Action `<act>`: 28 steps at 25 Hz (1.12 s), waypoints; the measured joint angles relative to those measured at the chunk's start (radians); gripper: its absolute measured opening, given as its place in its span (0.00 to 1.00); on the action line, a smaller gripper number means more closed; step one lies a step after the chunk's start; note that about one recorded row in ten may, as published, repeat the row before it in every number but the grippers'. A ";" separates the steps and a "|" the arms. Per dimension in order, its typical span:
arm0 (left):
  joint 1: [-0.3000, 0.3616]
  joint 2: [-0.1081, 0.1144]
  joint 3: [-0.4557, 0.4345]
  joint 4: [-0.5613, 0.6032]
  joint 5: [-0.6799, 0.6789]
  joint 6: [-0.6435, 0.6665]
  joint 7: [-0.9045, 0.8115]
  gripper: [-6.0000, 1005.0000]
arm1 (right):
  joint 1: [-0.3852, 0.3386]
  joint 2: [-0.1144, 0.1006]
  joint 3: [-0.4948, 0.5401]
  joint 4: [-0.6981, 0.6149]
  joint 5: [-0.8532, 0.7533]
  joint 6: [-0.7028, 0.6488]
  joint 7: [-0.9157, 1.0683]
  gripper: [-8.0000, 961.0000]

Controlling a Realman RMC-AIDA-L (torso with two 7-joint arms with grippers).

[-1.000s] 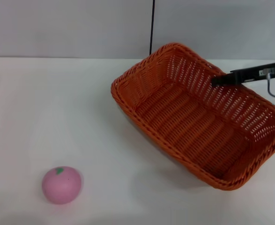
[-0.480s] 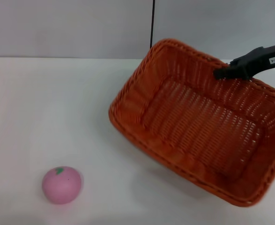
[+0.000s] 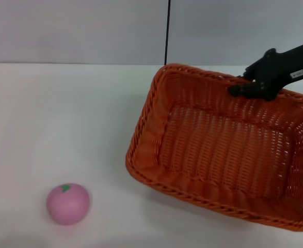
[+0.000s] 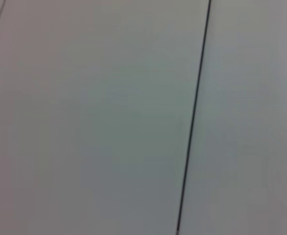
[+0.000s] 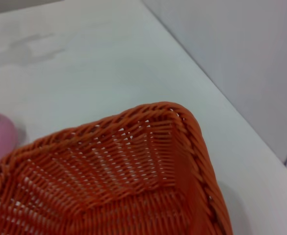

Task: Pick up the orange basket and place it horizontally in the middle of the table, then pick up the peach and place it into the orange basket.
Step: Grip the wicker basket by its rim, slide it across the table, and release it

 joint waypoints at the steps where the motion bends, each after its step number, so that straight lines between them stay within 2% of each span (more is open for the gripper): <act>1: 0.006 0.000 0.010 -0.002 0.000 -0.003 0.000 0.78 | 0.000 0.008 -0.002 -0.004 -0.001 0.007 -0.027 0.17; 7: 0.022 -0.002 0.063 -0.009 0.000 -0.023 -0.004 0.78 | -0.002 0.036 -0.067 -0.014 -0.008 0.098 -0.171 0.17; 12: 0.025 -0.003 0.098 -0.011 0.000 -0.039 -0.005 0.78 | 0.004 0.038 -0.117 0.005 -0.006 0.153 -0.253 0.17; 28: 0.027 -0.003 0.133 -0.035 0.000 -0.044 -0.006 0.78 | 0.014 0.034 -0.144 0.072 0.054 0.206 -0.446 0.18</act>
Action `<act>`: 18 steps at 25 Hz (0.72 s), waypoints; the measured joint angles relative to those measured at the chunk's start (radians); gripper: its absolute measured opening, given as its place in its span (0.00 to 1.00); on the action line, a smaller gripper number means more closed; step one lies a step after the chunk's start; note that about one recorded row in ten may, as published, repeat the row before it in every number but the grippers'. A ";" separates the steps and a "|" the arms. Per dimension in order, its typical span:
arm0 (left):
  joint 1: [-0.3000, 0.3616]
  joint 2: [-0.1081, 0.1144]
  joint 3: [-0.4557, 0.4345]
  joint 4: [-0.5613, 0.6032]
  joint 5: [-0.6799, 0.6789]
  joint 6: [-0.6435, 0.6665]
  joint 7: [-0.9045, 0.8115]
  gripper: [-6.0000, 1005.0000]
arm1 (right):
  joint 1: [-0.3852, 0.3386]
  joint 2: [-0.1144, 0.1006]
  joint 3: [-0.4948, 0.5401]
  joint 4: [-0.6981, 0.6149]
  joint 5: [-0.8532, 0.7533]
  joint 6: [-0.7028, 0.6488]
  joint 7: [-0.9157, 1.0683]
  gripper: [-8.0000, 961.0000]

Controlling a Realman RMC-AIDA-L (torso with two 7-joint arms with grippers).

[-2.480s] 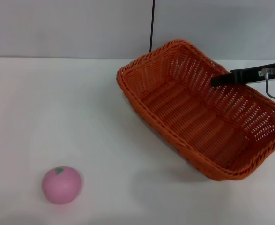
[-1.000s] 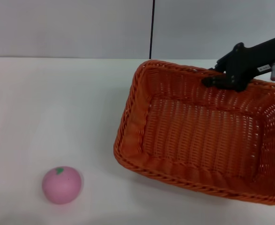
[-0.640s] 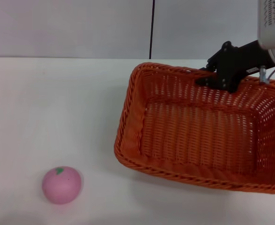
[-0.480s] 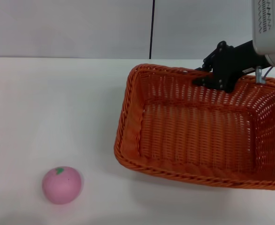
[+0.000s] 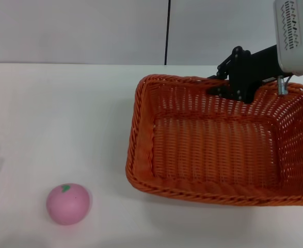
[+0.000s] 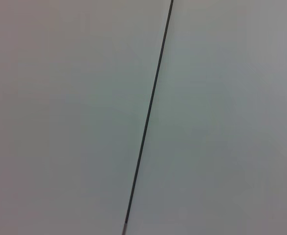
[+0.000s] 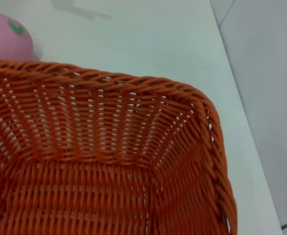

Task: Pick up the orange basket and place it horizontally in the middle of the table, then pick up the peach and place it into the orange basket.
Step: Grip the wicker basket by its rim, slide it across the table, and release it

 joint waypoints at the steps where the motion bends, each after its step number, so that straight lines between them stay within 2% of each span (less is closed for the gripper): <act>1: 0.000 0.000 0.004 -0.002 0.000 0.000 0.000 0.78 | -0.001 0.000 0.000 0.001 0.002 0.005 -0.011 0.18; 14: 0.003 0.000 0.034 -0.002 0.000 -0.012 0.000 0.78 | -0.017 0.006 0.002 0.015 0.094 0.096 -0.033 0.18; 18: 0.002 0.001 0.046 -0.002 0.000 -0.012 -0.002 0.78 | -0.023 0.010 0.002 0.015 0.124 0.100 -0.033 0.33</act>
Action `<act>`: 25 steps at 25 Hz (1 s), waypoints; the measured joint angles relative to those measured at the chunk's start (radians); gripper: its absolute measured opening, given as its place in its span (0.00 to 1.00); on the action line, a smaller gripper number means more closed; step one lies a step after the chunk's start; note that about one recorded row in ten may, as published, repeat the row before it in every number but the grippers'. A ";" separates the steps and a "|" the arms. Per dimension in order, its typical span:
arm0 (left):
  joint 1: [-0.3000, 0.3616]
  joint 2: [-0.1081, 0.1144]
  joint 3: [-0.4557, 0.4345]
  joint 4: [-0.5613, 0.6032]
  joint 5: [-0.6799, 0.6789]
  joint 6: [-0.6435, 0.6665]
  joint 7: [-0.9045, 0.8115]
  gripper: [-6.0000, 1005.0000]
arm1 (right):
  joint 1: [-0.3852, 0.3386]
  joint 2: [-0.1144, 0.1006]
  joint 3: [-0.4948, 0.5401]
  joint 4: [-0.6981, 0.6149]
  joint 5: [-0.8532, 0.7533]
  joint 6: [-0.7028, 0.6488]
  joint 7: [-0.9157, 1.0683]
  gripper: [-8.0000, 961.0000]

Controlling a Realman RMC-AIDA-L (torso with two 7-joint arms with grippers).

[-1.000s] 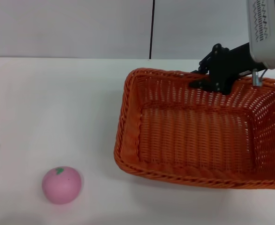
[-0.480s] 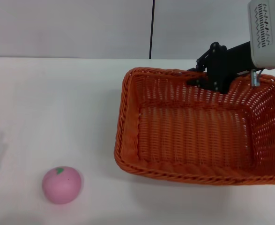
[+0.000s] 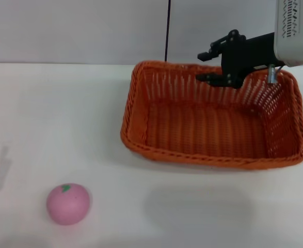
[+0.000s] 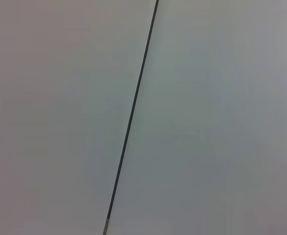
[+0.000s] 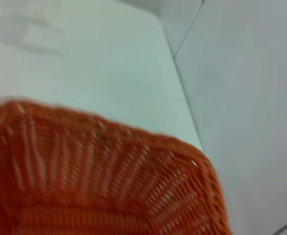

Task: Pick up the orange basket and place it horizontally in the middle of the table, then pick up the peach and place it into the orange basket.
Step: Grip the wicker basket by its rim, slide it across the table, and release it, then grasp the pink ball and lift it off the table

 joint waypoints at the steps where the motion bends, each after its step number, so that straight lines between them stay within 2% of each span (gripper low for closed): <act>1: 0.000 0.001 0.002 0.001 0.000 0.000 -0.006 0.78 | -0.007 0.004 0.004 0.002 0.030 0.000 0.000 0.36; 6: -0.002 0.006 0.004 0.015 0.000 -0.001 -0.065 0.78 | -0.029 0.013 0.013 0.009 0.088 0.013 0.000 0.48; 11: -0.033 0.013 0.060 0.186 0.000 -0.102 -0.262 0.78 | -0.084 0.023 0.069 0.005 0.231 0.016 0.001 0.60; 14: -0.069 0.016 0.168 0.362 0.000 -0.173 -0.453 0.78 | -0.145 0.026 0.108 0.013 0.371 0.010 0.008 0.63; 17: -0.094 0.017 0.315 0.520 0.000 -0.203 -0.600 0.78 | -0.220 0.030 0.137 0.036 0.552 -0.004 0.007 0.66; 18: -0.094 0.017 0.315 0.520 0.000 -0.203 -0.600 0.78 | -0.256 0.030 0.138 0.050 0.637 -0.008 -0.003 0.66; 19: -0.100 0.017 0.378 0.560 0.000 -0.204 -0.634 0.78 | -0.287 0.031 0.136 0.061 0.706 -0.011 -0.014 0.66; 20: -0.104 0.017 0.483 0.608 0.001 -0.198 -0.668 0.78 | -0.320 0.031 0.133 0.076 0.774 -0.014 -0.026 0.66; 25: -0.110 0.013 0.681 0.645 0.000 -0.130 -0.682 0.78 | -0.415 0.032 0.142 0.173 0.986 -0.088 -0.065 0.66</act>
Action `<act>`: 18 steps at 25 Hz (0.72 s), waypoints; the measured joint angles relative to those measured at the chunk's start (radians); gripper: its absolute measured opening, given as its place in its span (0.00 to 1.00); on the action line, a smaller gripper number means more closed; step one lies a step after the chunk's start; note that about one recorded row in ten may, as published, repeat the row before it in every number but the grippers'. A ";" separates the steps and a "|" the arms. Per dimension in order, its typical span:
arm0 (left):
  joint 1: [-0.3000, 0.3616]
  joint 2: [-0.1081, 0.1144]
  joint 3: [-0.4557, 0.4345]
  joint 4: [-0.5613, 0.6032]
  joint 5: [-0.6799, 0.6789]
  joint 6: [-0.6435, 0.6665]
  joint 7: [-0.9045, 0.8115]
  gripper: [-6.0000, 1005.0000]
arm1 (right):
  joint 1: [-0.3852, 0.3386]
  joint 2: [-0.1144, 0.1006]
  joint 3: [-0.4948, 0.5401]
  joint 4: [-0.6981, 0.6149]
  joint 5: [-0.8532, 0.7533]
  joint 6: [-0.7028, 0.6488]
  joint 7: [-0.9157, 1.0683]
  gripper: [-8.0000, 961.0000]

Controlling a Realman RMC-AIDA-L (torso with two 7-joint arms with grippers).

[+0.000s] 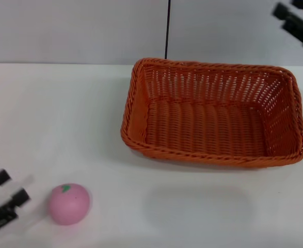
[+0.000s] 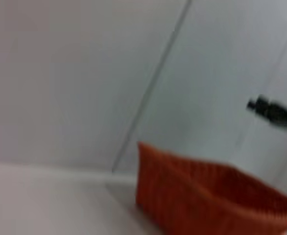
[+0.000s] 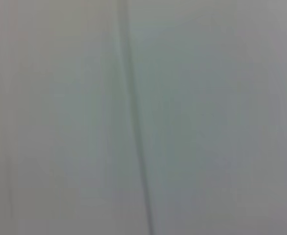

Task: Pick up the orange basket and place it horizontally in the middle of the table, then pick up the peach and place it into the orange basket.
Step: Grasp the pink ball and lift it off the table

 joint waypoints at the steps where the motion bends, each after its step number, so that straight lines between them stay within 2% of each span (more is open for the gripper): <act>1: -0.001 -0.001 0.025 0.000 0.000 0.016 0.002 0.78 | -0.018 0.000 0.001 0.026 0.044 -0.029 -0.027 0.66; 5: -0.013 -0.005 0.131 -0.005 0.000 0.097 0.020 0.78 | -0.061 0.001 0.001 0.097 0.138 -0.119 -0.086 0.66; 12: -0.024 -0.008 0.167 -0.031 0.000 0.171 0.116 0.78 | -0.086 0.002 0.015 0.137 0.171 -0.185 -0.086 0.66; 18: -0.048 -0.010 0.205 -0.054 0.034 0.223 0.134 0.78 | -0.081 0.002 0.077 0.206 0.174 -0.208 -0.092 0.66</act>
